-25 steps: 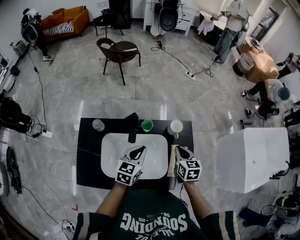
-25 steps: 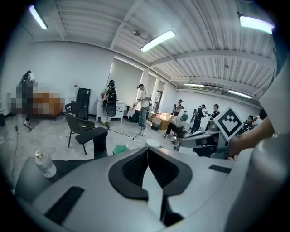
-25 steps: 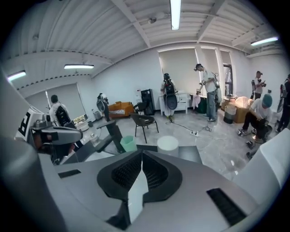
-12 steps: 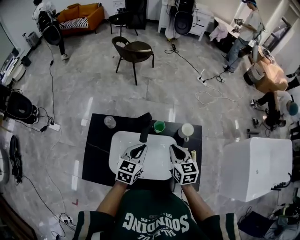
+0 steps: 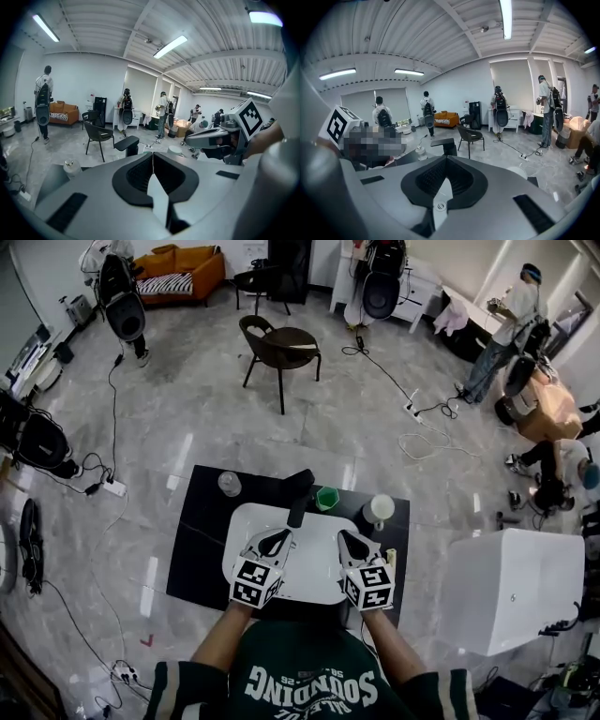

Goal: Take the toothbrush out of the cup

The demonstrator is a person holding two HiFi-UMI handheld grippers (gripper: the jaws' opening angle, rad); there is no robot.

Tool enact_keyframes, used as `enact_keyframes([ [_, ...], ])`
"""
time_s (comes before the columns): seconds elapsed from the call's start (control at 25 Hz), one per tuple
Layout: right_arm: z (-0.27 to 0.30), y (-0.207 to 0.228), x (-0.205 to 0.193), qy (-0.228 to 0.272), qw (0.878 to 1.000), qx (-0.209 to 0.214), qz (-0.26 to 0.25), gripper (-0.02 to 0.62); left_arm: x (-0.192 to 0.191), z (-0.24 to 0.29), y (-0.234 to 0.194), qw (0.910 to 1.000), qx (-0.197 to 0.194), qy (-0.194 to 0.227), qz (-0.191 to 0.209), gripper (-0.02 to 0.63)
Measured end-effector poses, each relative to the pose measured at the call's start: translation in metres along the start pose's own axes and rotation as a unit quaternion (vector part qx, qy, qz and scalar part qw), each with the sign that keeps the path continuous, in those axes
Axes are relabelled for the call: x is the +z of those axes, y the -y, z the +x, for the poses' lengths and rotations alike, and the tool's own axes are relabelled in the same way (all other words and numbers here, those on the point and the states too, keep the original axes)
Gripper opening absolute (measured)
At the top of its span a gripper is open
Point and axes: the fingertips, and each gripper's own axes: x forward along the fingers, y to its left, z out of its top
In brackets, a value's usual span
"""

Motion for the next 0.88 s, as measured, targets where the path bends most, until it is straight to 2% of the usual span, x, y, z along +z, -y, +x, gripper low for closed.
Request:
enact_keyframes([
  [0.88,-0.013,0.008,-0.006,-0.012,1.000,0.011,0.000,0.040,0.003,0.007,0.015,0.9999,-0.006,-0.006,0.006,0.017],
])
